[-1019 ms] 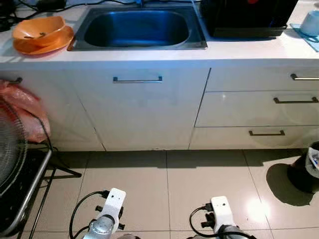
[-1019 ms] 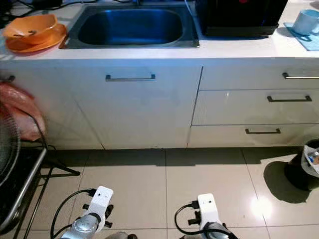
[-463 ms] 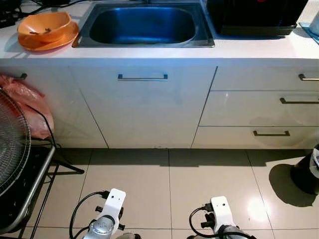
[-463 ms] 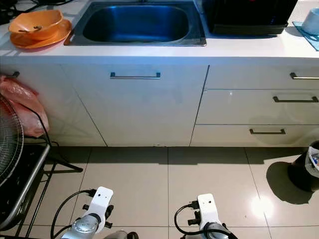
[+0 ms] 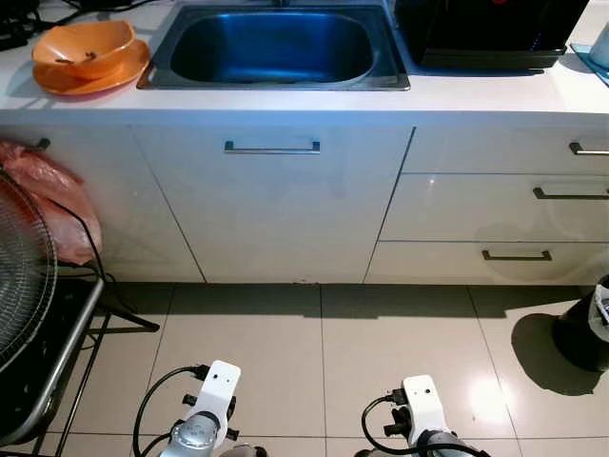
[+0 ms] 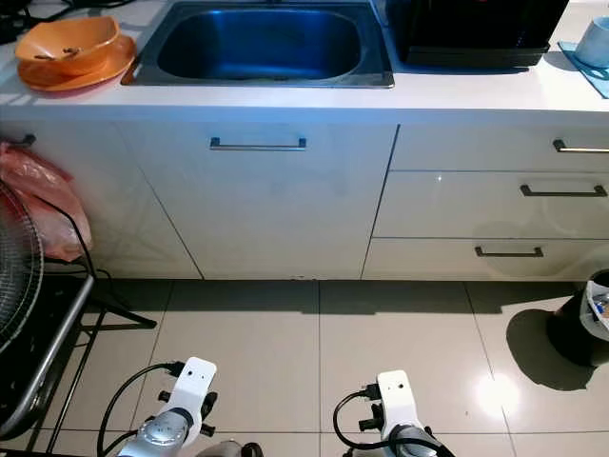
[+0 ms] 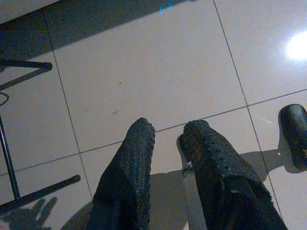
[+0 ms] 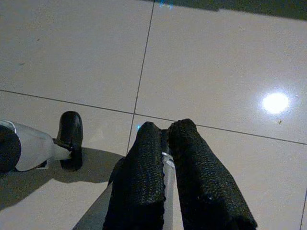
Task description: Kitchen organization
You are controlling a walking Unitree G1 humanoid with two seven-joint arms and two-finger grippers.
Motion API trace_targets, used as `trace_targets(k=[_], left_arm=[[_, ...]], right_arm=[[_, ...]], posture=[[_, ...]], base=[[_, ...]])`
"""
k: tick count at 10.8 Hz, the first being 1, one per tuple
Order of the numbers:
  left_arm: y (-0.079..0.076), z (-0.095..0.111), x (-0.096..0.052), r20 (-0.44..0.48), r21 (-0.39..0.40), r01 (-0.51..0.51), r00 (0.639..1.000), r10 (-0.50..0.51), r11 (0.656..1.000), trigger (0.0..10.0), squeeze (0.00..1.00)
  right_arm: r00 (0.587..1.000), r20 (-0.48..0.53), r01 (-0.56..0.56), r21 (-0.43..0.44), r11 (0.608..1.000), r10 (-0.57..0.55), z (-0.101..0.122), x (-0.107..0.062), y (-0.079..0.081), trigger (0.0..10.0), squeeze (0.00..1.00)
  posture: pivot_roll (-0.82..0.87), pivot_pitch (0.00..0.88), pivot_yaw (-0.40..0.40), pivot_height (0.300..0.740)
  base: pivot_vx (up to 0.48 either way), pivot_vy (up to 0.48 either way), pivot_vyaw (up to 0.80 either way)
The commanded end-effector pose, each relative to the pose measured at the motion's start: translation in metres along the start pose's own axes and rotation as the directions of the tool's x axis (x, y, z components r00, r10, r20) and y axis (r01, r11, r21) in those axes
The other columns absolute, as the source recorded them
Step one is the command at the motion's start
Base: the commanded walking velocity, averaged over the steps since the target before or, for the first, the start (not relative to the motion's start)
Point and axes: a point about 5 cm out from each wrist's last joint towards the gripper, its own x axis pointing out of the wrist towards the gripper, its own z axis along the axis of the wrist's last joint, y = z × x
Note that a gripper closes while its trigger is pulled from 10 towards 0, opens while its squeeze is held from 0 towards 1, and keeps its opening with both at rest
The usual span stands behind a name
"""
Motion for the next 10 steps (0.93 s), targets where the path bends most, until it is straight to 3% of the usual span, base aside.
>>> trace_targets(k=[1,5,10], left_arm=[[-0.0004,-0.0075,-0.0014,-0.029,-0.007,-0.011,1.0,0.011,1.0,10.0,0.0],[0.0017,-0.0079,-0.0016,-0.03,0.007,-0.01,1.0,0.01,1.0,10.0,0.0],[0.0027,-0.0071,-0.0014,-0.029,0.013,-0.014,0.999,0.015,1.0,10.0,0.0]], right_arm=[[1.0,-0.019,0.0,-0.006,1.0,0.0,-0.0061,-0.0016,-0.0008,10.0,0.0],[1.0,-0.018,-0.002,0.002,1.0,0.002,-0.0066,-0.0014,0.0013,10.0,0.0],[1.0,-0.014,-0.004,0.004,1.0,0.004,-0.0052,-0.0008,0.0024,10.0,0.0]], posture=[[-0.02,0.117,0.02,0.74],[-0.03,0.113,0.031,0.74],[-0.03,0.129,0.029,0.74]], base=[[0.0,0.0,0.0],[0.0,0.0,0.0],[0.277,0.0,0.0]])
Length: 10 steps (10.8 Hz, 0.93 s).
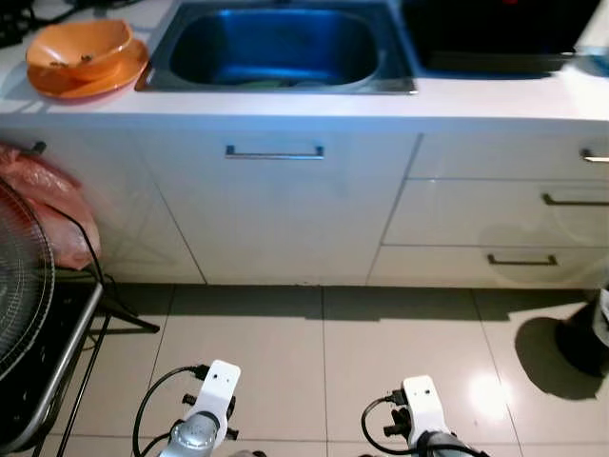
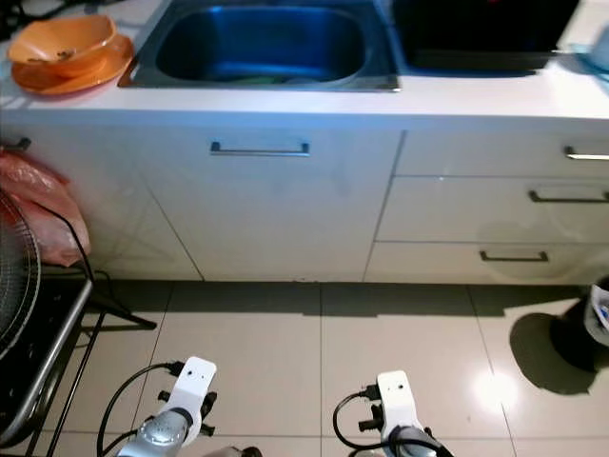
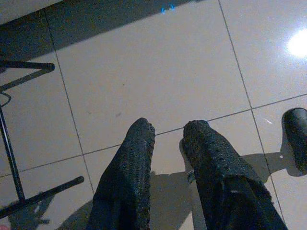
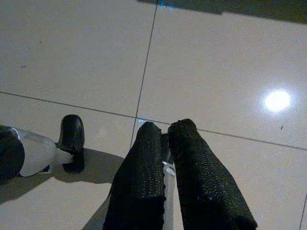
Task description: Kitchen organization
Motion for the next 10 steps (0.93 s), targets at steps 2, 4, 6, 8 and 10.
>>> trace_targets(k=[2,4,6,8,10], left_arm=[[0.0011,-0.0077,-0.0015,-0.03,0.007,-0.012,0.999,0.012,1.0,10.0,0.0],[0.0001,-0.0077,-0.0015,-0.029,0.008,-0.009,1.0,0.009,1.0,10.0,0.0],[0.0004,-0.0086,-0.0018,-0.03,0.007,-0.009,0.999,0.009,1.0,10.0,0.0],[0.0008,-0.0085,-0.0017,-0.03,0.007,-0.01,1.0,0.01,1.0,10.0,0.0],[0.0007,-0.0076,-0.0015,-0.027,0.007,-0.011,1.0,0.011,1.0,10.0,0.0]], right_arm=[[1.0,-0.017,-0.001,0.005,1.0,0.001,-0.0058,-0.0011,0.0013,10.0,0.0],[1.0,-0.019,-0.002,0.004,1.0,0.002,-0.0062,-0.0012,0.0013,10.0,0.0],[1.0,-0.019,-0.002,0.004,1.0,0.002,-0.0063,-0.0012,0.0014,10.0,0.0],[1.0,-0.018,-0.003,0.005,1.0,0.003,-0.0062,-0.0011,0.0018,10.0,0.0],[1.0,-0.018,-0.003,0.005,1.0,0.003,-0.0062,-0.0011,0.0019,10.0,0.0]], posture=[[-0.02,0.131,0.027,0.74],[-0.02,0.135,0.029,0.74],[-0.02,0.135,0.029,0.74],[-0.02,0.134,0.031,0.74],[-0.02,0.134,0.03,0.74]], base=[[0.281,0.0,0.0],[0.277,0.0,0.0],[0.279,0.0,0.0],[0.294,0.0,0.0],[0.292,0.0,0.0]])
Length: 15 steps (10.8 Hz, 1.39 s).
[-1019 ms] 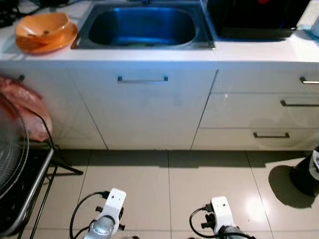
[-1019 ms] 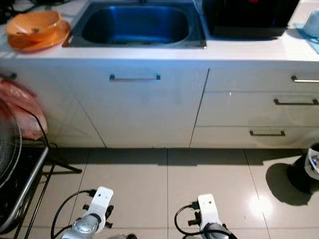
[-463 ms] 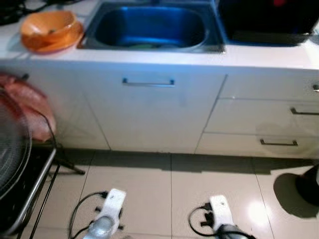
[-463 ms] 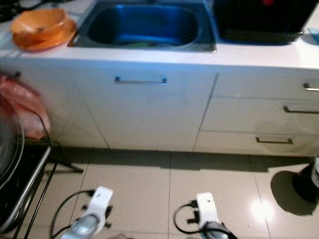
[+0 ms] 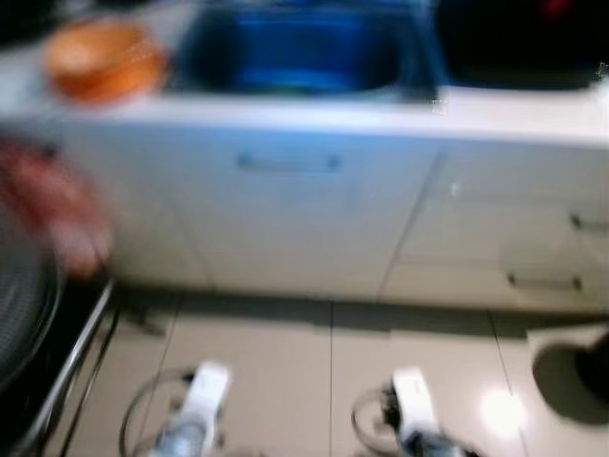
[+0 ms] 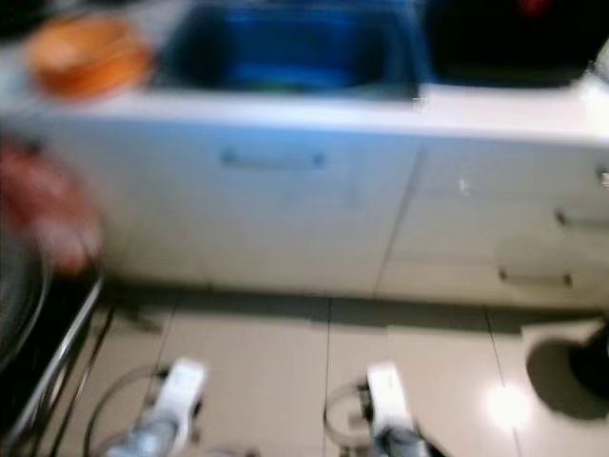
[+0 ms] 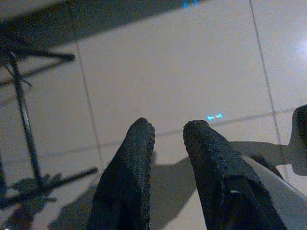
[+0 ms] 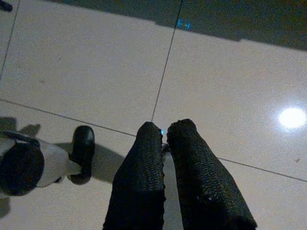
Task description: Kitchen organization
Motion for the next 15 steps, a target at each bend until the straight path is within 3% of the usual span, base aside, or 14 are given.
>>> trace_targets(k=[1,15], left_arm=[[-0.01,-0.0016,-0.0003,-0.006,-0.001,0.019,1.0,-0.019,1.0,10.0,0.0],[-0.0111,-0.0027,-0.0006,-0.008,-0.001,0.02,1.0,-0.02,1.0,10.0,0.0]], right_arm=[[0.999,-0.036,0.025,0.0,1.0,-0.025,-0.0111,-0.0044,-0.0095,10.0,0.0],[0.999,-0.043,0.023,-0.009,1.0,-0.023,-0.0123,-0.0047,-0.0099,10.0,0.0]], posture=[[-0.02,0.136,0.029,0.74],[-0.02,0.136,0.024,0.74]], base=[[0.296,0.0,0.0],[0.294,0.0,0.0]])
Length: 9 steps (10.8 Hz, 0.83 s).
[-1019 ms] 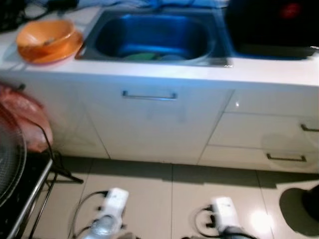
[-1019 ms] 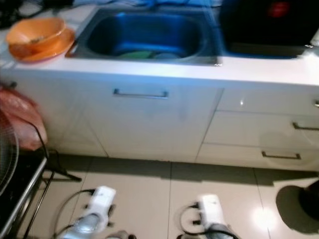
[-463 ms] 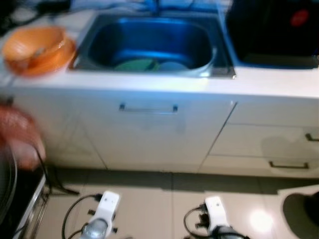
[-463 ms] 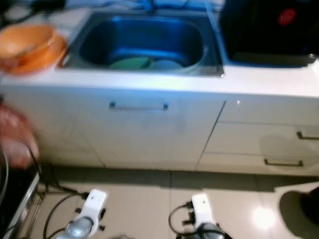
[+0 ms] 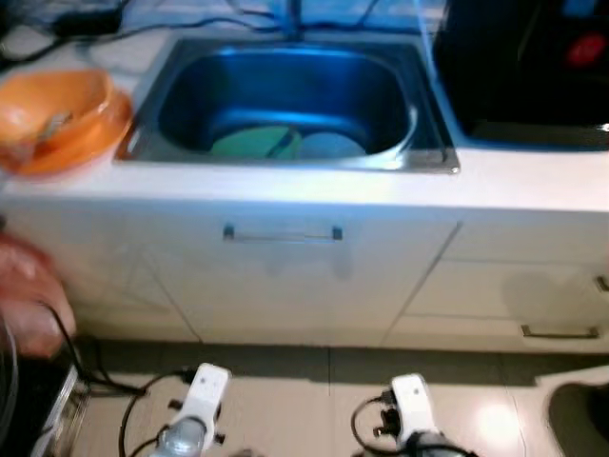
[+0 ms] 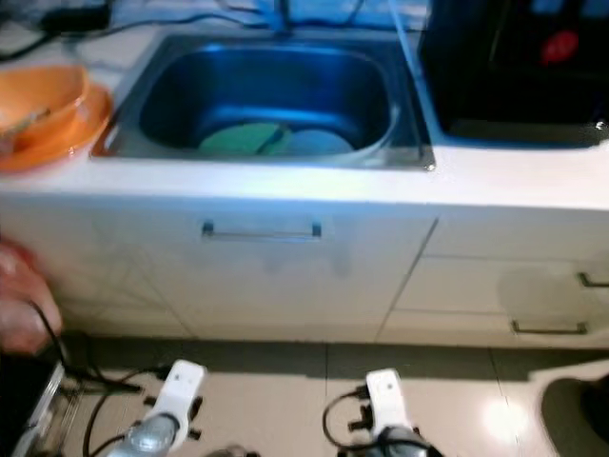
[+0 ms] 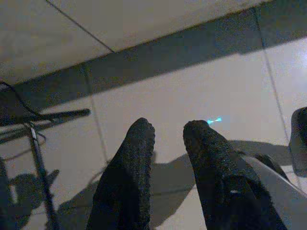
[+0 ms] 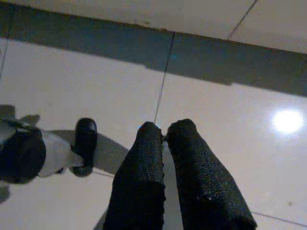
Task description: Kitchen organization
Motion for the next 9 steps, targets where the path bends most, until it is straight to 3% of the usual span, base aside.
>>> trace_targets(k=[1,3,9], left_arm=[[-0.0098,-0.002,-0.0005,-0.009,0.0,0.024,1.0,-0.024,1.0,10.0,0.0],[-0.0103,-0.0019,-0.0005,-0.007,-0.001,0.024,1.0,-0.024,1.0,10.0,0.0],[-0.0107,-0.0015,-0.0006,0.0,-0.004,0.027,1.0,-0.027,1.0,10.0,0.0]], right_arm=[[0.999,-0.028,0.028,0.001,1.0,-0.028,-0.0086,-0.0039,-0.0105,10.0,0.0],[0.999,-0.029,0.029,0.001,1.0,-0.029,-0.0088,-0.004,-0.0108,10.0,0.0],[0.999,-0.035,0.029,0.001,1.0,-0.029,-0.0104,-0.0043,-0.0106,10.0,0.0]], posture=[[-0.02,0.135,0.024,0.74],[-0.02,0.138,0.022,0.74],[-0.02,0.138,0.022,0.74]], base=[[0.296,0.0,0.0],[0.285,0.0,0.0],[0.0,0.0,0.0]])
